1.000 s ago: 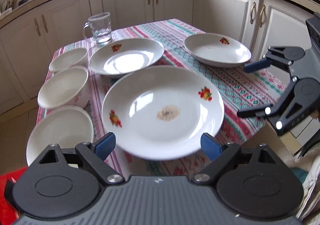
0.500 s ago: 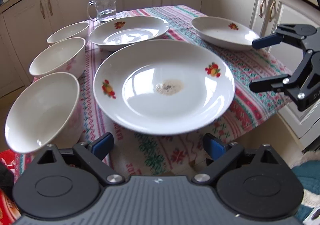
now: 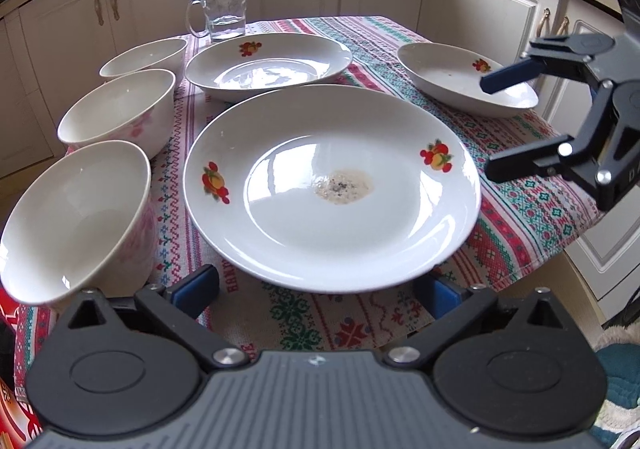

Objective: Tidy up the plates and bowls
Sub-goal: 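Move the left gripper to the stained white plate and grasp its rim, then lift the stained plate with the left gripper while the right gripper steadies its centre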

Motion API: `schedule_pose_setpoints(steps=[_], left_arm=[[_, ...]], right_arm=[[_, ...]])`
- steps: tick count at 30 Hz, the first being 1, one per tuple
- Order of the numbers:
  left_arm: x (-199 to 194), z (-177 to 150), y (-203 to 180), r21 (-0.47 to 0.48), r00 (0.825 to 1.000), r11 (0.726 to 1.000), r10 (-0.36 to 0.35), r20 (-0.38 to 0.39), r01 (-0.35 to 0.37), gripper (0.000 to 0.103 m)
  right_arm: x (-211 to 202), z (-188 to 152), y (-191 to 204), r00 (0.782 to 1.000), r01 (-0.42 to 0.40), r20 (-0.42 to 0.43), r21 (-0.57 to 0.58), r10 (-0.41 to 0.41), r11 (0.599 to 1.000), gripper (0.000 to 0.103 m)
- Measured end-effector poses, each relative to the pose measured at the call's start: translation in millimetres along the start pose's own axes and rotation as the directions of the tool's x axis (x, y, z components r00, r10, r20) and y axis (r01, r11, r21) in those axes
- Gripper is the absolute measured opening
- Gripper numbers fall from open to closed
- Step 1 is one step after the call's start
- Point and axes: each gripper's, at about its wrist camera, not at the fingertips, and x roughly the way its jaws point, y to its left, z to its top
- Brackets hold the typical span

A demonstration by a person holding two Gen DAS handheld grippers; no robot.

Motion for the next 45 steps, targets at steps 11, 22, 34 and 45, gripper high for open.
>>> schedule_pose_setpoints(steps=[11, 22, 34, 45], left_arm=[[-0.4, 0.4, -7.5, -0.024, 0.998, 0.998, 0.058, 0.020, -0.057, 0.103], [-1.2, 1.6, -15.9, -0.003, 0.997, 0.998, 0.065, 0.028, -0.065, 0.102], [0.0, 4.1, -17.3, 0.016, 0.998, 0.998, 0.056, 0.034, -0.057, 0.102], [0.4, 4.0, -16.5, 0.014, 0.998, 0.999, 0.051, 0.034, -0.051, 0.102]], right_arm=[[21.9, 37.5, -18.7, 0.989, -0.141, -0.052, -0.073, 0.137, 0.987, 0.103], [65.4, 62.7, -40.2, 0.959, -0.258, -0.134, -0.043, 0.251, 0.965, 0.103], [109.4, 81.6, -49.5, 0.903, -0.370, -0.214, 0.048, 0.372, 0.928, 0.103], [127.2, 93.7, -51.5, 0.871, -0.423, -0.238, 0.080, 0.429, 0.903, 0.094]])
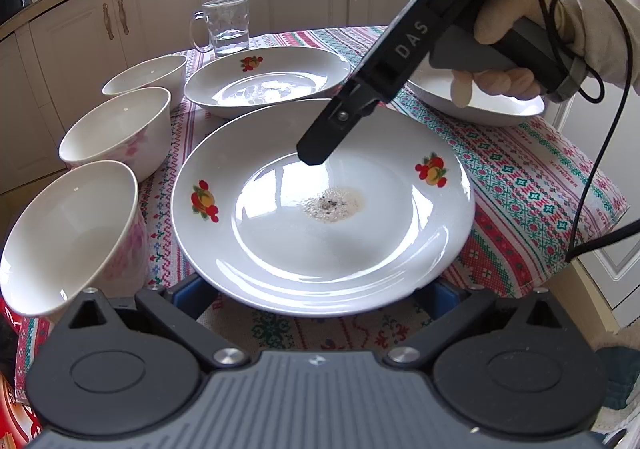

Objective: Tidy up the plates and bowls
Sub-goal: 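Lift the stained plate with the left gripper while the right gripper steadies its centre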

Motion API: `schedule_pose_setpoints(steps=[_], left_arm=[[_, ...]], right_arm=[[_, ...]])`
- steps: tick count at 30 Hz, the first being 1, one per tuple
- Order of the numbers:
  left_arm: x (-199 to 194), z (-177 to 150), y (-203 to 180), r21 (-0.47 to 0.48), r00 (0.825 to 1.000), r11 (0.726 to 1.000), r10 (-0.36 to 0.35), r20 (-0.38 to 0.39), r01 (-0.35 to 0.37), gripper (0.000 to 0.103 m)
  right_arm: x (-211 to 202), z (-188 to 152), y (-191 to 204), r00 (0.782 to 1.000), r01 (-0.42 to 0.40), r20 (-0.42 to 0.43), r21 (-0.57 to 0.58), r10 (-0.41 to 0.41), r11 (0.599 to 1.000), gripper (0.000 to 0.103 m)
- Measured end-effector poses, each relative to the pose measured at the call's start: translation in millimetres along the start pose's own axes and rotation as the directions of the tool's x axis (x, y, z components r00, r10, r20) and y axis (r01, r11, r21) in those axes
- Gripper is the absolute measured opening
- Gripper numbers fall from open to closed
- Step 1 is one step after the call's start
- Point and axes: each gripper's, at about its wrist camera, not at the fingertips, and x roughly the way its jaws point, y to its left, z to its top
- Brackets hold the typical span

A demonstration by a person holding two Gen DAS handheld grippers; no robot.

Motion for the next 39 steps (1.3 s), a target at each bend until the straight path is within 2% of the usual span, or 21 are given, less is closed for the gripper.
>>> schedule_pose_setpoints(steps=[9, 15, 27, 39], left_arm=[[0.0, 0.4, 0.5, 0.002, 1.000, 1.000, -0.001, -0.002, 0.001, 0.102], [0.8, 1.6, 1.0, 0.012, 1.000, 1.000, -0.009, -0.008, 0.009, 0.102], [-2.0, 9.7, 0.2, 0.056, 0.999, 0.997, -0.048, -0.020, 0.049, 0.101], [-8.8, 35.3, -10.4, 0.141, 0.995, 0.985, -0.098, -0.007, 0.098, 0.101]], right_arm=[[3.9, 2.9, -3.5, 0.998, -0.062, -0.019, 0.040, 0.063, 0.997, 0.095], [3.9, 4.6, -3.3, 0.997, -0.061, -0.033, 0.067, 0.064, 0.996, 0.096], [-5.3, -4.6, -0.8, 0.998, -0.042, -0.034, 0.093, 0.045, 0.995, 0.096], [-42.1, -19.6, -3.5, 0.999, -0.005, 0.040, 0.132, -0.001, 0.991, 0.096]])
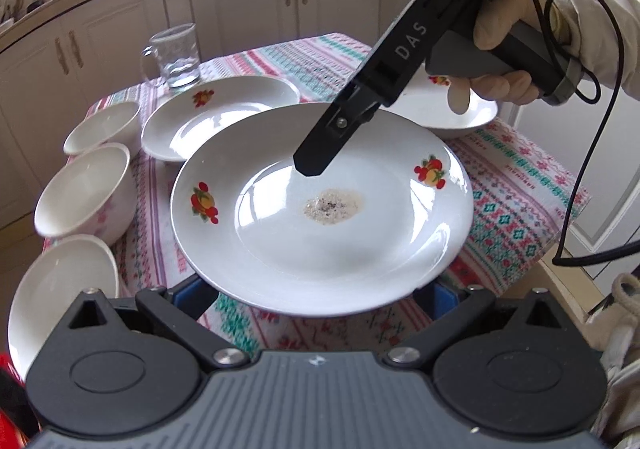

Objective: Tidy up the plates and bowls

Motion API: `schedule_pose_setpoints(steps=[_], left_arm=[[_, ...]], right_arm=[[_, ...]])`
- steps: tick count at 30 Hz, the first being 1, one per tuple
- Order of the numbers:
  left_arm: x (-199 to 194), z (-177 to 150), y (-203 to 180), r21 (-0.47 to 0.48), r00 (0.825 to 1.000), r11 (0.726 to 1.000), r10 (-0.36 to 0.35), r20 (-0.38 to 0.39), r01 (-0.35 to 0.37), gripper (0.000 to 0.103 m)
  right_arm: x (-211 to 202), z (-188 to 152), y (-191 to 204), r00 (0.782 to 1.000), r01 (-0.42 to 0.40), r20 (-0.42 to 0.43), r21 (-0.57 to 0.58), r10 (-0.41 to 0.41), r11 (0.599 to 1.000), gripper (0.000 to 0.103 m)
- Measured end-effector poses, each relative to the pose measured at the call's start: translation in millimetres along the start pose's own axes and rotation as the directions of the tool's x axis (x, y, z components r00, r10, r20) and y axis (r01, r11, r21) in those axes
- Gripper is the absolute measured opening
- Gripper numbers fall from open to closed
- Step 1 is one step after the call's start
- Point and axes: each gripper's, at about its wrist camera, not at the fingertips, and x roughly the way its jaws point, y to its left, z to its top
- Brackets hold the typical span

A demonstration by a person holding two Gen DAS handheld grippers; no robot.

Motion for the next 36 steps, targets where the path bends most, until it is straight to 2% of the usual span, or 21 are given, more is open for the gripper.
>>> schedule_pose_setpoints(steps=[10, 22, 36], left_arm=[[10.0, 24.9, -9.3, 0.075, 0.997, 0.995, -0.070, 0.030, 0.068, 0.101], [39.9, 62.0, -25.5, 0.145, 0.986, 0.978, -0.159, 0.044, 0.151, 0.101], [81.3, 94.0, -47.0, 0.185, 0.977, 0.960, -0.215, 0.011, 0.209, 0.101]], right_arm=[[-35.1, -12.8, -11.3, 0.996, 0.065, 0.064, 0.056, -0.069, 0.996, 0.096], [-72.2, -31.0, -41.9, 0.979, 0.161, 0.108, 0.132, -0.175, 0.978, 0.096], [-93.5, -56.8, -93.6, 0.964, 0.191, 0.139, 0.232, -0.227, 0.954, 0.096]])
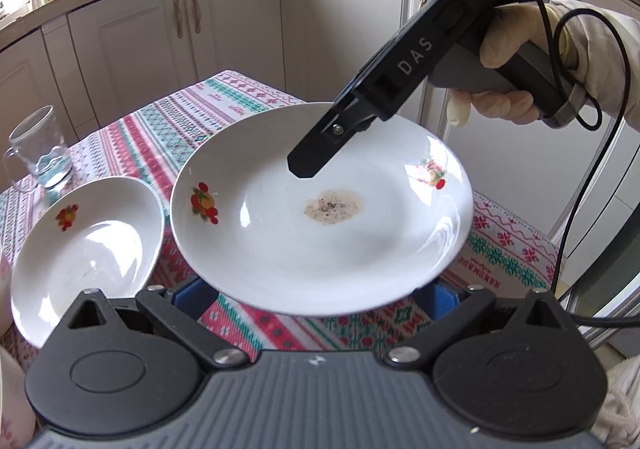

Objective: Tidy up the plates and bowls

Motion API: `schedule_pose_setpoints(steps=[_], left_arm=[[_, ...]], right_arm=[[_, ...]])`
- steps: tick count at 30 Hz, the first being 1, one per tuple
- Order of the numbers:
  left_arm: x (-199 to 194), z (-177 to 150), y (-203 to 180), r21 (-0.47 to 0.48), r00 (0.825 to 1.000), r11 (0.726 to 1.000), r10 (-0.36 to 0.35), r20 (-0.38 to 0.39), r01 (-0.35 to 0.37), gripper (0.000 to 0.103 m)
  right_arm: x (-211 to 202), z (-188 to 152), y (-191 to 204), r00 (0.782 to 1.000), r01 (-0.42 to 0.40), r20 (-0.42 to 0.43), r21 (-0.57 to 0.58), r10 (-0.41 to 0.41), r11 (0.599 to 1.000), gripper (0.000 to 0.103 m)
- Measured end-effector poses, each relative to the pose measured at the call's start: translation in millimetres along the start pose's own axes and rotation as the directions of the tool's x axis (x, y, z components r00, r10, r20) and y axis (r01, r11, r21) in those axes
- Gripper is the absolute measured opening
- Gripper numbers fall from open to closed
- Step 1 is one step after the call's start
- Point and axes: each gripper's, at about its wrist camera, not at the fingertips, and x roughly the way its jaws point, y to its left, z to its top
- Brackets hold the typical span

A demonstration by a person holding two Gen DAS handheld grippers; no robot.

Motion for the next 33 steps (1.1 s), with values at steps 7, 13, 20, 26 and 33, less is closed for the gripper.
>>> schedule_pose_setpoints(steps=[7, 13, 20, 26, 33], left_arm=[[10.7, 9.5, -2.1, 0.004, 1.000, 1.000, -0.007, -0.004, 0.007, 0.101], [16.5, 13.0, -4.5, 0.008, 1.000, 1.000, -0.007, -0.007, 0.007, 0.101], [19.6, 12.8, -1.7, 0.003, 1.000, 1.000, 0.000, -0.013, 0.000, 0.101], [22.3, 14.0, -2.4, 0.015, 1.000, 1.000, -0.001, -0.010, 0.001, 0.101], [22.4, 12.9, -2.4, 0.023, 1.000, 1.000, -0.007, -0.003, 0.007, 0.101]], right_arm=[[-2.8, -3.7, -18.6, 1.000, 0.005, 0.026, 0.031, -0.006, 1.000, 0.096], [1.2, -8.0, -31.2, 0.999, 0.009, 0.034, 0.058, -0.011, 0.998, 0.096], [5.9, -12.3, -37.9, 0.999, 0.008, 0.034, 0.076, -0.011, 0.997, 0.096], [5.5, -15.9, -40.5, 0.999, 0.017, 0.034, 0.087, -0.020, 0.996, 0.096], [2.2, -21.8, -42.0, 0.999, 0.032, 0.026, 0.098, -0.034, 0.995, 0.096]])
